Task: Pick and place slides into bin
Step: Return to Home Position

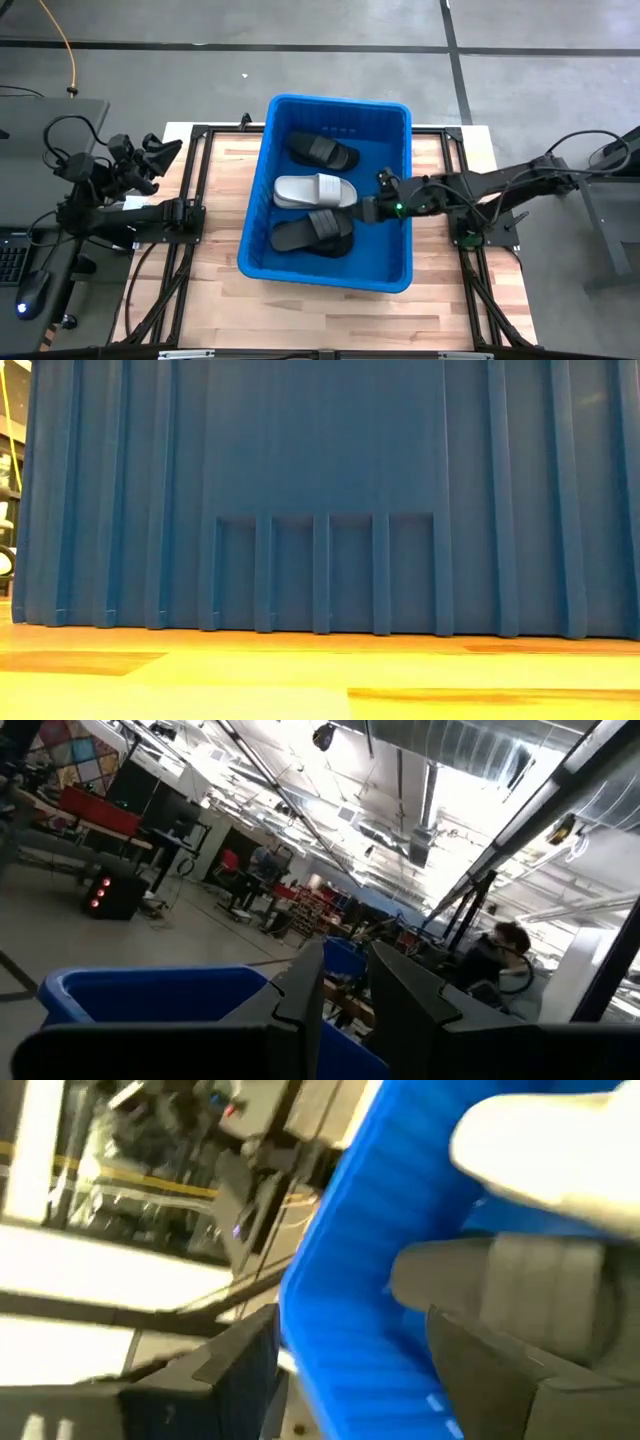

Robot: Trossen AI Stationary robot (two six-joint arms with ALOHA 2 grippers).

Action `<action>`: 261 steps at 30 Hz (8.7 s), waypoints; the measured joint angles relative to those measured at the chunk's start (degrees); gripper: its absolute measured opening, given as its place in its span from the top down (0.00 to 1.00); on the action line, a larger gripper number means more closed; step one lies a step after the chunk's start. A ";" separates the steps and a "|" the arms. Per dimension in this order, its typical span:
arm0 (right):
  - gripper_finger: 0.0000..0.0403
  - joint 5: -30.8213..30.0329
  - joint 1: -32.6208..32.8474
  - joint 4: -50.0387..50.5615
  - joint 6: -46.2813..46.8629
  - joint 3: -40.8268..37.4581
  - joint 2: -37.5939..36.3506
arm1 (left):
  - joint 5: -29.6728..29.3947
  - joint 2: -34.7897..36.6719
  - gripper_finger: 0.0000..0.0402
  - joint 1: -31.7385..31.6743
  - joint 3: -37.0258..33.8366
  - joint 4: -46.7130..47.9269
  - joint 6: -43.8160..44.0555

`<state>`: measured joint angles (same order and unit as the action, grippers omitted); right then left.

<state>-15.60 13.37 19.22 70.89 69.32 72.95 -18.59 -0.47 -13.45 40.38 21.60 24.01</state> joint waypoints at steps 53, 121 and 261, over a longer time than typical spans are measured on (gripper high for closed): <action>0.40 -11.19 20.69 -83.91 -63.41 -54.04 -27.73 | 20.21 0.09 0.82 -0.02 -16.41 -8.24 -24.00; 0.41 -27.65 20.76 -45.22 -70.60 -68.85 -72.63 | 9.34 0.00 0.82 -0.02 -37.75 -23.56 -26.77; 0.40 -40.56 20.81 -29.35 -59.36 -68.85 -72.02 | 9.35 -0.15 0.82 -0.02 -39.65 -23.58 -43.69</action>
<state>-56.16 34.17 -10.13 11.53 0.47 0.93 -9.23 -0.62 -13.47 0.73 -1.98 -19.68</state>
